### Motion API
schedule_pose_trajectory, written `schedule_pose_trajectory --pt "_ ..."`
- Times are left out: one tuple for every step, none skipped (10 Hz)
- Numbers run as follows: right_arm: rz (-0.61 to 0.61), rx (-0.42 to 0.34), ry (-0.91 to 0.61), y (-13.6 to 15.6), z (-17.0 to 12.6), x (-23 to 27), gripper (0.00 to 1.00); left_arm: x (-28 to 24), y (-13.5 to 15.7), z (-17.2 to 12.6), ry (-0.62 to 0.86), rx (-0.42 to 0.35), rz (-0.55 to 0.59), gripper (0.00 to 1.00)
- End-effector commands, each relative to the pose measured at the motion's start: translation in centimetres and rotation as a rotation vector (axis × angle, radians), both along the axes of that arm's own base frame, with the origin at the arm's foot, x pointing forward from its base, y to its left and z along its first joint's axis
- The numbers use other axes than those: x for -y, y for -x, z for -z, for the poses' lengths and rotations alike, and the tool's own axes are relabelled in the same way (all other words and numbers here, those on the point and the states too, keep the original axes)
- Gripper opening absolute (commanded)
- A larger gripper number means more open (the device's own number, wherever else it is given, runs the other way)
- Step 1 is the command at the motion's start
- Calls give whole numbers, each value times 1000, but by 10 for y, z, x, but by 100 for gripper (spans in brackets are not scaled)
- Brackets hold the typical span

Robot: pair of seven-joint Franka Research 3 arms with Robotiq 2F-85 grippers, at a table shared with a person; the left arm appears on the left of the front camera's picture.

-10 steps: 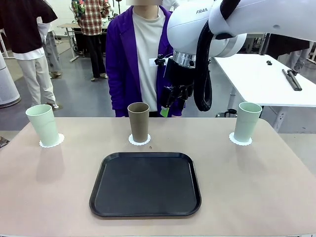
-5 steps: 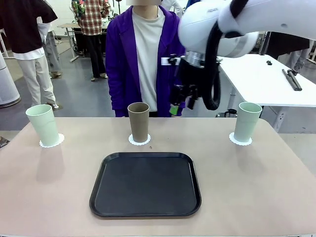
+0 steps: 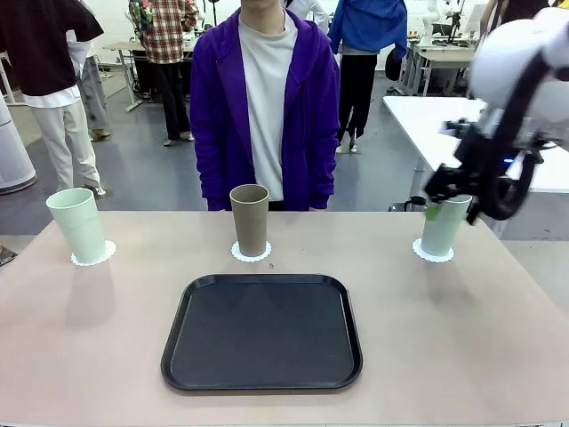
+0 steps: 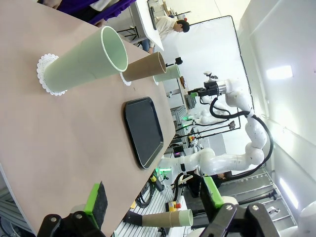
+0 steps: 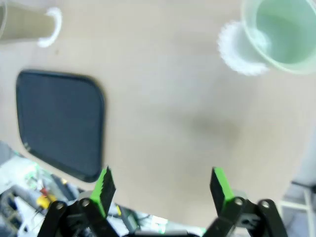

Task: Place coasters on the table and set cups on them.
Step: Take one Reusable plastic cup from the Flat Tray and place it on a coaster set by the human.

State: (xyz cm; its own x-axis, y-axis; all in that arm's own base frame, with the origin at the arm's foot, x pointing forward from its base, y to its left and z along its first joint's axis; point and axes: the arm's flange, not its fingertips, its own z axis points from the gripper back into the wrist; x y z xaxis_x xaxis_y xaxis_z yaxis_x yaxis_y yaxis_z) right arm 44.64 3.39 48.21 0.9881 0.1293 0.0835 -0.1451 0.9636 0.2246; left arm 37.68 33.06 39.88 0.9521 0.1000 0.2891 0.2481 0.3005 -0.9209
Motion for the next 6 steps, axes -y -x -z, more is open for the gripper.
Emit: schedule_pose_trajectory --pt "101 -21 33 14 -5 24 100 0 1 -3 -4 -5 -4 100" --pt "117 -19 32 18 -9 37 100 0 1 -3 -4 -5 -4 100" --pt "97 5 -54 21 -13 49 100 0 1 -3 -4 -5 -4 100" --pt "56 44 -223 22 -12 61 100 0 1 -3 -4 -5 -4 100" --pt "20 83 -410 26 -7 77 100 0 1 -3 -4 -5 -4 100" --pt "8 125 -559 34 2 96 100 0 1 -3 -4 -5 -4 100"
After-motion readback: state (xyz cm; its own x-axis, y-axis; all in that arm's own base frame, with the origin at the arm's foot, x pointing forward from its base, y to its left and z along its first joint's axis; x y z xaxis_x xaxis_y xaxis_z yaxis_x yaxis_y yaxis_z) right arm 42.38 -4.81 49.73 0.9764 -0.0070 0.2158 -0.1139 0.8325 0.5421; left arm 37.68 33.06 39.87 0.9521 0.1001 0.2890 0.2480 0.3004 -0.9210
